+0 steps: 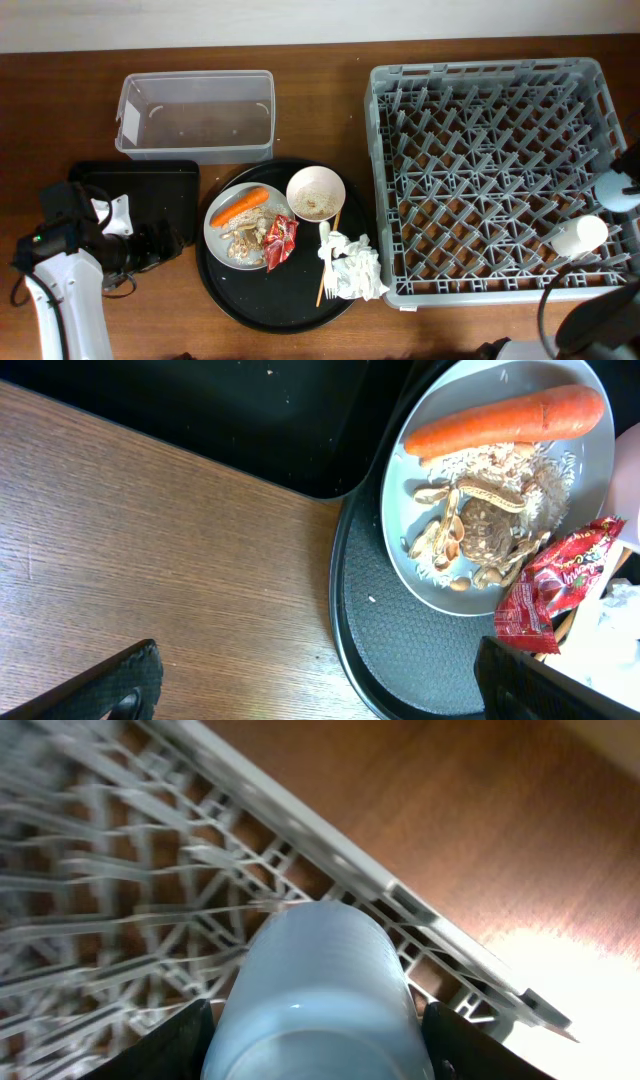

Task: Sort waste into correct bins and load items into the dishwasher rack
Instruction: 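Carry the light-blue cup into the rack with the right gripper, then grasp the red snack wrapper with the left gripper, drop it in the clear bin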

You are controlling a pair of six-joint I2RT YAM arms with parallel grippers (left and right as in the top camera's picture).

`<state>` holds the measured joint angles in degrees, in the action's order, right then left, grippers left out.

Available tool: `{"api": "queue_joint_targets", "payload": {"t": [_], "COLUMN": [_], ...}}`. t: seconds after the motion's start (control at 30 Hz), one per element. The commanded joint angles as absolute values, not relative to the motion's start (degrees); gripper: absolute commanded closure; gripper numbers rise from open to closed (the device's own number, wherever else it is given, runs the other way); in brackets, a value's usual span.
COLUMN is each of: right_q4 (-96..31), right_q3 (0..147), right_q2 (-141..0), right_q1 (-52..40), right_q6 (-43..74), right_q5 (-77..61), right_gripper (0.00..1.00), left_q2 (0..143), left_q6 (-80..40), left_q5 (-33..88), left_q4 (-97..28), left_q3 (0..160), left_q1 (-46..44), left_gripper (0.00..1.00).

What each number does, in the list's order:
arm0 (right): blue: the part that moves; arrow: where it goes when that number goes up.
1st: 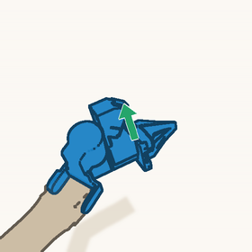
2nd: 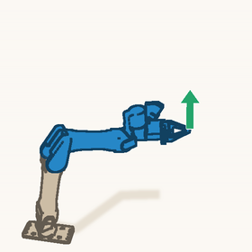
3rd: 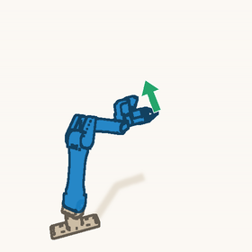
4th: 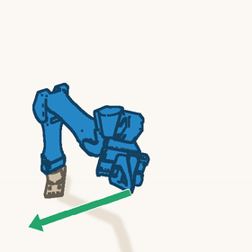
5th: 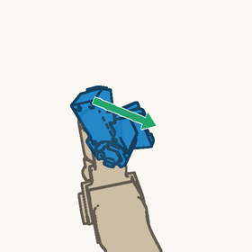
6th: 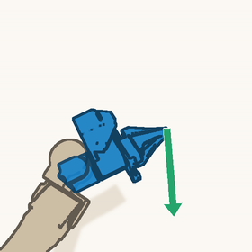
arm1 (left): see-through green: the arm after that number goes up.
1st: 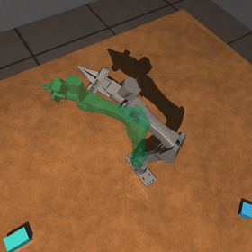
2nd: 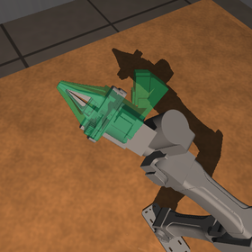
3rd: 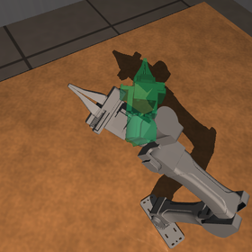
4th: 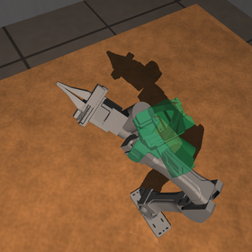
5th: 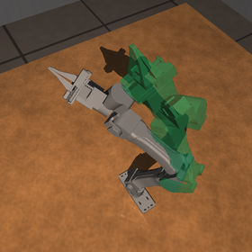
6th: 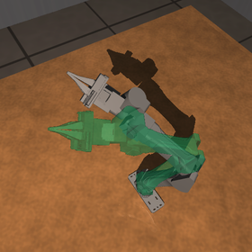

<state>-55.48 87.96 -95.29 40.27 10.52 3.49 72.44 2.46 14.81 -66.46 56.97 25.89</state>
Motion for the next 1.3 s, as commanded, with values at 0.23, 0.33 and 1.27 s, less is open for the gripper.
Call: {"api": "queue_joint_targets", "payload": {"t": [0.23,0.33,1.27], "right_q4": [-55.0,-55.4,-80.1], "right_q3": [88.7,88.8,76.4], "right_q2": [-102.2,-101.4,-86.5], "right_q1": [41.3,40.8,10.1], "right_q6": [11.0,8.3,1.9], "right_q5": [1.1,-10.9,-10.0], "right_gripper": [0.02,0.02,0.02], "left_q2": [72.4,72.4,93.1], "left_q6": [3.5,3.5,0.7], "left_q5": [15.7,15.7,13.3], "left_q4": [-66.3,-66.3,-57.6], "left_q3": [57.6,57.6,57.4], "left_q1": [25.9,25.9,-19.7], "left_gripper": [0.01,0.01,0.35]}}
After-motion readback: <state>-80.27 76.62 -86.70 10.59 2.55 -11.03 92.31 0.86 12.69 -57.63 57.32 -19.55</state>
